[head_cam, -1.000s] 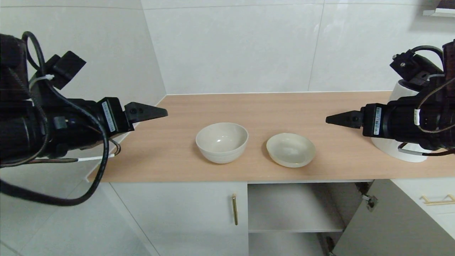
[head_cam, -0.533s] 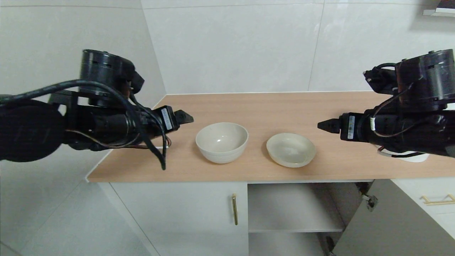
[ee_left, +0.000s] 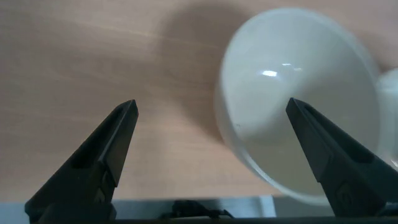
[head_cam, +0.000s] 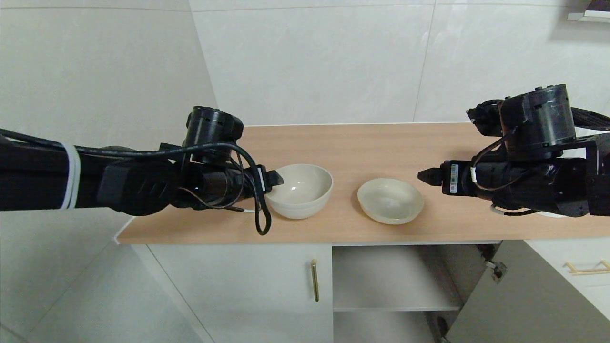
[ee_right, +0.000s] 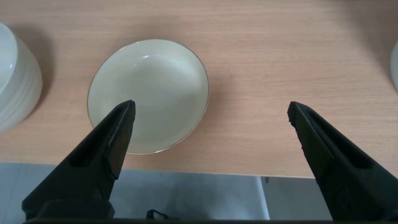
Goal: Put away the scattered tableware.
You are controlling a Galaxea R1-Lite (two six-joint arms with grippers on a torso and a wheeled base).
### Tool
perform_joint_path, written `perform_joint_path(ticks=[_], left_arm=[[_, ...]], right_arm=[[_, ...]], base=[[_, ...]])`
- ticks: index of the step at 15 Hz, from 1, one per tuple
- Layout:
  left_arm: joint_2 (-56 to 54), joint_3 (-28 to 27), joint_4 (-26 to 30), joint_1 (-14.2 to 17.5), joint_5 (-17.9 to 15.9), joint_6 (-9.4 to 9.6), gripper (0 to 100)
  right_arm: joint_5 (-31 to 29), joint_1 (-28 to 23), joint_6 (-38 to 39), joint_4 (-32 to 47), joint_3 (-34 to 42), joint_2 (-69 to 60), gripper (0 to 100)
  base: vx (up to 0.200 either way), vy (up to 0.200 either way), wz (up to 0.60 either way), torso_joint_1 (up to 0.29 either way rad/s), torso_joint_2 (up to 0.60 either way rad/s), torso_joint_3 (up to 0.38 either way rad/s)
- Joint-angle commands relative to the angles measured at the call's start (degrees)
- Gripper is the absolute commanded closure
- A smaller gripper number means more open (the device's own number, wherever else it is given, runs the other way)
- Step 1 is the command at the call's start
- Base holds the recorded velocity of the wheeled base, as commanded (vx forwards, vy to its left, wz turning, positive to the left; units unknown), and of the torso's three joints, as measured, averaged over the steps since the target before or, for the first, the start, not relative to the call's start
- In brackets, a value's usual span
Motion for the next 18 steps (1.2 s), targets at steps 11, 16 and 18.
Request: perform_joint_path(ticks=[11, 16, 18], left_arm=[[-0.18, -0.01, -0.43, -0.20, 4.93, 0.85, 100], [-7.92, 4.03, -0.43, -3.89, 5.19, 1.37, 100], [-11.52, 5.09, -0.43, -3.98, 5.11, 1.90, 100]], right_arm=[[-0.10, 0.02, -0.09, 0.04, -0.25, 0.71, 0], [-0.28, -0.07, -0.01, 0.13, -1.04, 4.14, 0], [-0.54, -0.42, 0.17, 0.04, -1.57, 6.43, 0]], base=[[0.000, 0.000, 0.00, 0.000, 0.00, 0.000], [0.000, 0.000, 0.00, 0.000, 0.00, 0.000], [0.000, 0.000, 0.00, 0.000, 0.00, 0.000]])
